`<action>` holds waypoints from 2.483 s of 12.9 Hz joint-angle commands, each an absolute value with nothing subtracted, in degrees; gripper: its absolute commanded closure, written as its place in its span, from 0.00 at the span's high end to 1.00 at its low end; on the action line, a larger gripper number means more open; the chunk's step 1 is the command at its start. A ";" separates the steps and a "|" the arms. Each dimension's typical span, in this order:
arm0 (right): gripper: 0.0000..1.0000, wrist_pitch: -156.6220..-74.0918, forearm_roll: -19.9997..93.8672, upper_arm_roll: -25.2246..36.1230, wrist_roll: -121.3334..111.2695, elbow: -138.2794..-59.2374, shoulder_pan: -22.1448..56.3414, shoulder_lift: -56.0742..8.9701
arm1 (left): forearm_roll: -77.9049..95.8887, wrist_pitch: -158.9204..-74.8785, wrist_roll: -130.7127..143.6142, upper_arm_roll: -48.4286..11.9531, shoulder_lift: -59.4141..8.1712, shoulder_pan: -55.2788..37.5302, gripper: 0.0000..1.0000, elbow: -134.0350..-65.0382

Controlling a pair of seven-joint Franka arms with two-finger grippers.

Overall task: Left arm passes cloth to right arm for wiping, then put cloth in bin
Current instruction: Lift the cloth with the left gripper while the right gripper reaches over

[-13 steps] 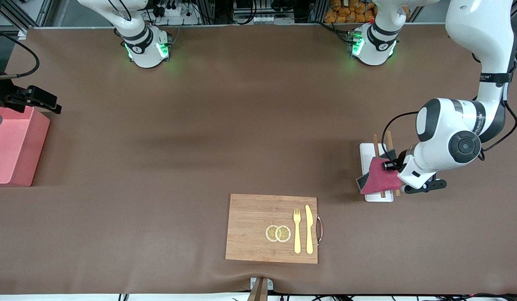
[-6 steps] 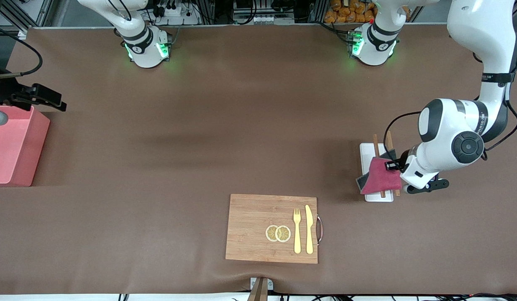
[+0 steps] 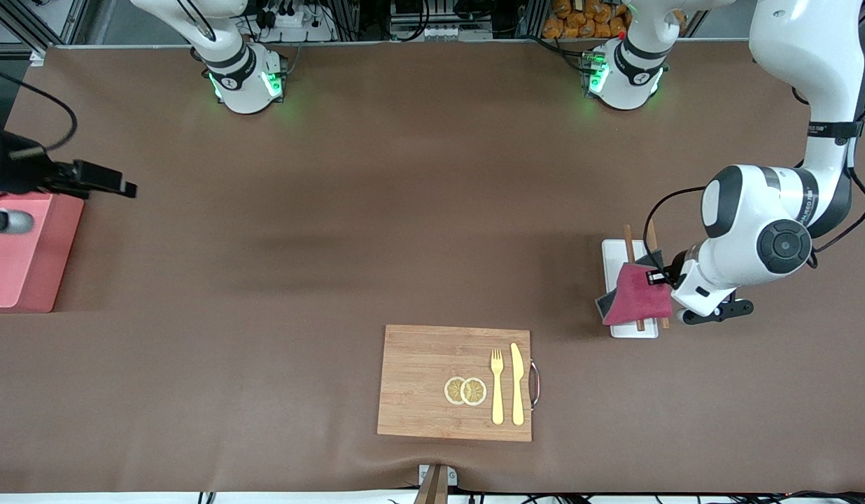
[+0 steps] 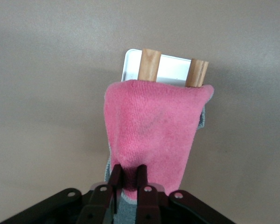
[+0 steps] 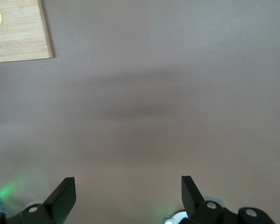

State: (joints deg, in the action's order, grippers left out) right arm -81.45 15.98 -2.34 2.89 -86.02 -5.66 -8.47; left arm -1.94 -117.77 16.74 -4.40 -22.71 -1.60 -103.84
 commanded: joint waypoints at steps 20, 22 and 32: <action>1.00 -83.41 40.24 -2.99 29.15 -90.09 -5.10 -17.22 | -2.11 -111.62 40.03 -21.36 -22.58 -14.04 0.00 -85.27; 1.00 -84.37 44.71 -2.99 34.69 -89.91 -5.18 -20.63 | -2.20 -112.58 49.26 -21.27 -25.91 -19.31 0.00 -79.48; 1.00 -97.55 53.79 -2.90 42.53 -84.29 2.80 -34.10 | -2.11 -146.47 96.89 -21.27 -36.47 -35.50 0.00 -74.27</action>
State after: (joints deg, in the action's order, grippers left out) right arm -96.54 52.76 -3.18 40.33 -87.55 0.46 -31.87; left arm -1.88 -142.04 89.86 -21.60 -34.56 -33.84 -76.89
